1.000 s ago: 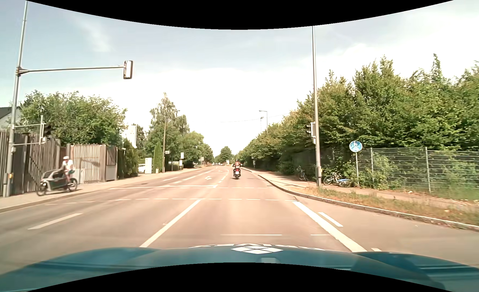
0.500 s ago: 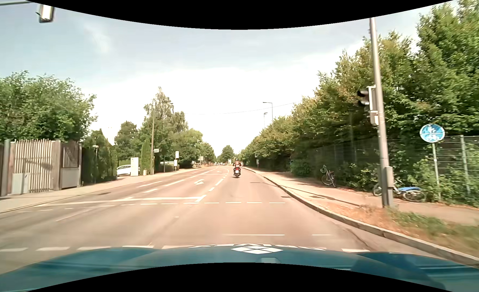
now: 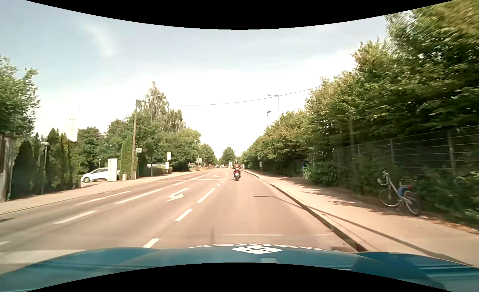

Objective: Follow the waypoints while adhering to traffic rules and regulations

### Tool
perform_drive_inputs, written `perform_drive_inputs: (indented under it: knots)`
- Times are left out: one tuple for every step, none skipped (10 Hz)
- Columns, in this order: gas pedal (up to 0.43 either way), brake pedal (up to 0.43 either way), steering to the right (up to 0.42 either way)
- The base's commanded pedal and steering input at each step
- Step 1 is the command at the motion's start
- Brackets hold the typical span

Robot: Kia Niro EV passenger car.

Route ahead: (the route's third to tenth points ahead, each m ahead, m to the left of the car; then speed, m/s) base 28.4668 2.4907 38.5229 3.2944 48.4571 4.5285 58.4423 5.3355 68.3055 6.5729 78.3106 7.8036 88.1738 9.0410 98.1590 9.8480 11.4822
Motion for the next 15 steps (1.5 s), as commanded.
perform_drive_inputs:
  knots:
    - [0.169,0.0,-0.01]
    - [0.169,0.0,-0.01]
    - [0.169,0.0,-0.011]
    - [0.169,0.0,-0.011]
    - [0.169,0.0,-0.012]
    - [0.157,0.0,-0.013]
    - [0.118,0.0,-0.014]
    - [0.11,0.0,-0.014]
    - [0.11,0.0,-0.014]
    - [0.118,0.0,-0.015]
    - [0.118,0.0,-0.015]
    - [0.118,0.0,-0.016]
    - [0.118,0.0,-0.016]
    - [0.118,0.0,-0.017]
    - [0.118,0.0,-0.017]
